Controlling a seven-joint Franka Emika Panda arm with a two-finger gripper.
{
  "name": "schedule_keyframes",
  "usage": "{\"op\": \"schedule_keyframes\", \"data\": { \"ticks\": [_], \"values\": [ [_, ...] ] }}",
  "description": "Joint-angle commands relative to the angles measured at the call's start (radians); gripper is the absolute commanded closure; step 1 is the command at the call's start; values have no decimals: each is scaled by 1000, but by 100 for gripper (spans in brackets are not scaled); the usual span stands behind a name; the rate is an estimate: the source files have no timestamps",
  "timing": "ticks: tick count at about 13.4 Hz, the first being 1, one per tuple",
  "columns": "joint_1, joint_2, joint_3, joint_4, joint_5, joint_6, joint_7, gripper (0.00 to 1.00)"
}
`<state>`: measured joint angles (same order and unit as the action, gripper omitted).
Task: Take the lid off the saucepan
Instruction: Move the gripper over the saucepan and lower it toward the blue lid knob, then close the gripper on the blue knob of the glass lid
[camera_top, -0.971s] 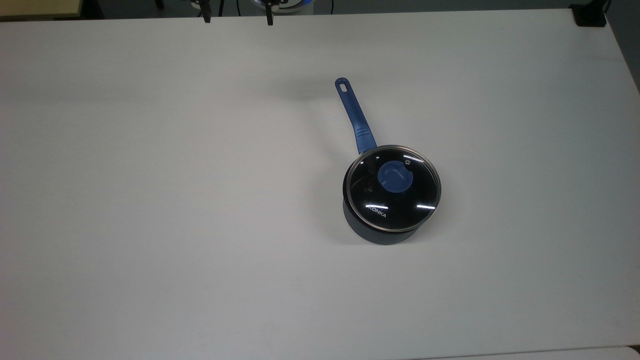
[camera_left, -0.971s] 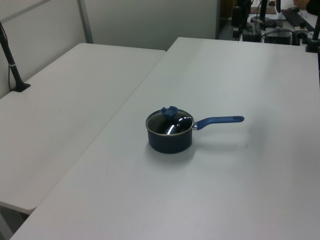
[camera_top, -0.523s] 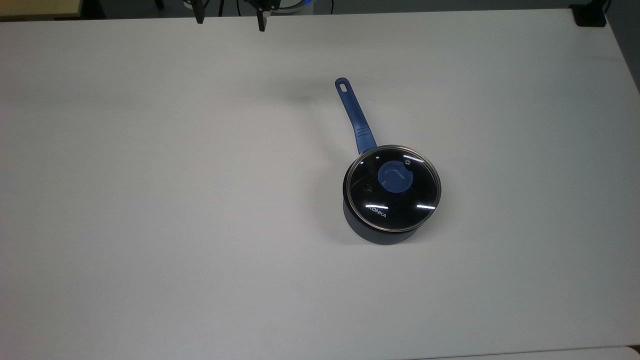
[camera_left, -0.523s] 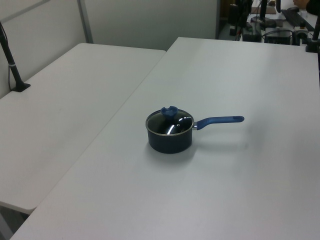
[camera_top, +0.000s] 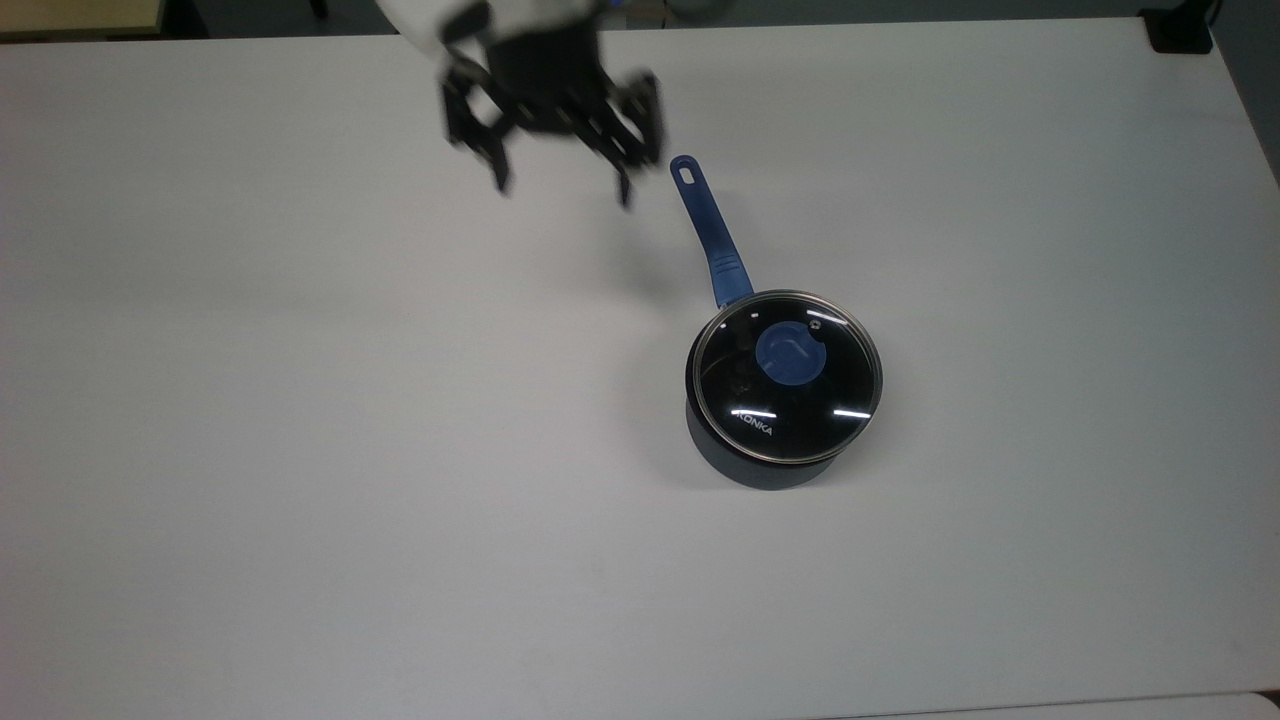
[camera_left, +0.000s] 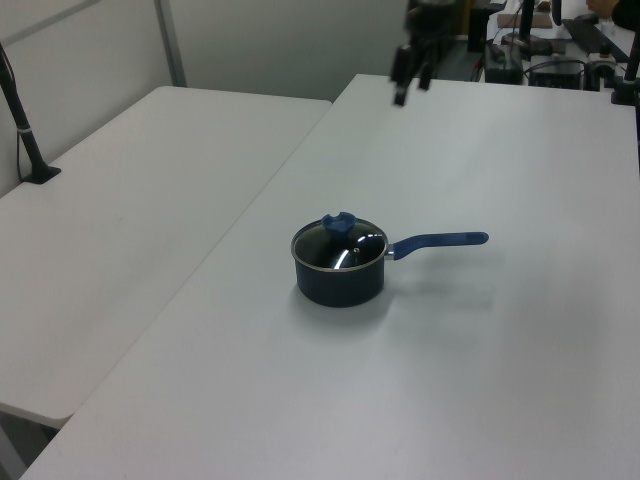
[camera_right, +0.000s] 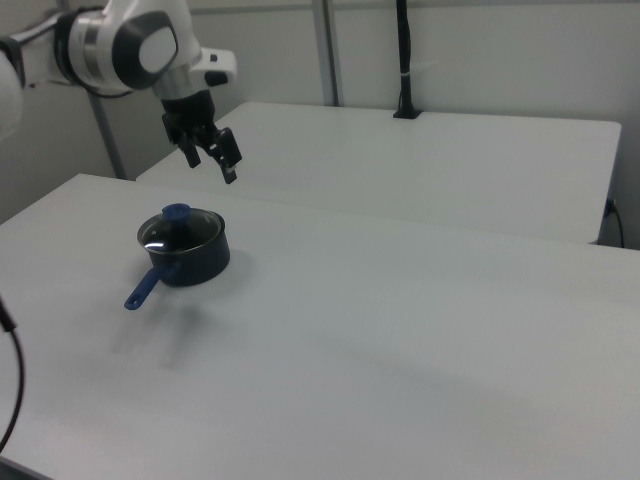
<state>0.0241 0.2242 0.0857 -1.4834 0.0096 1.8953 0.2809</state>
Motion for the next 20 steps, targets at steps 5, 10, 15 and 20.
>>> {"op": "schedule_keyframes", "data": {
  "ticks": [5, 10, 15, 20],
  "values": [
    [163, 159, -6, 63, 9, 94, 567, 0],
    [195, 214, 28, 54, 0, 96, 725, 0],
    [223, 268, 28, 60, -30, 221, 860, 0],
    [226, 294, 26, 77, -74, 307, 922, 0]
  ]
}}
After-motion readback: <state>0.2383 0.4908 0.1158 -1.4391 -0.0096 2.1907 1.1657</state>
